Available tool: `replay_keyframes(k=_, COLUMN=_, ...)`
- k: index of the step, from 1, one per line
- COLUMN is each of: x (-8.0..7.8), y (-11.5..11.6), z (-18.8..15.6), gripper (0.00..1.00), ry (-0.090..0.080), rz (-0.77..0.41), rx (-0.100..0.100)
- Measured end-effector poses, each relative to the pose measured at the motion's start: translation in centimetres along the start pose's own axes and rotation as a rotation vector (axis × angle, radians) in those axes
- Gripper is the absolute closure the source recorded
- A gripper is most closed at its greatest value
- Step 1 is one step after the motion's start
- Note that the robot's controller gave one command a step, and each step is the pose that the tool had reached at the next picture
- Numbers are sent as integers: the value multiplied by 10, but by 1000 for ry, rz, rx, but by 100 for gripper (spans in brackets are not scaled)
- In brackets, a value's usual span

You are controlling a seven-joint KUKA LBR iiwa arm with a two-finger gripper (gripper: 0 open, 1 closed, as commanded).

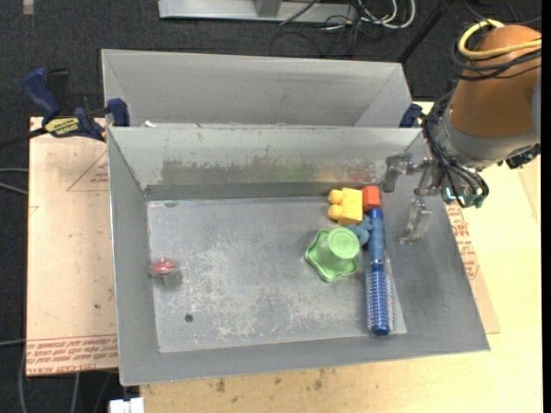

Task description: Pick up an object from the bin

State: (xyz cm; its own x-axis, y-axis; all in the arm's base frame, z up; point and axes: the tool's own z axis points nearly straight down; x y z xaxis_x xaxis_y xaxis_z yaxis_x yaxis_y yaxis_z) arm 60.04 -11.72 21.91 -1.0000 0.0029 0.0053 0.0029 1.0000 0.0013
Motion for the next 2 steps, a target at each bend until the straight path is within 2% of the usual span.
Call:
replay_keyframes(k=1, x=42, y=5, z=150, gripper=0, ry=-4, rz=-669, rx=2)
replay_keyframes(k=2, x=59, y=-12, z=119, gripper=0, ry=-7, rz=-959, rx=5)
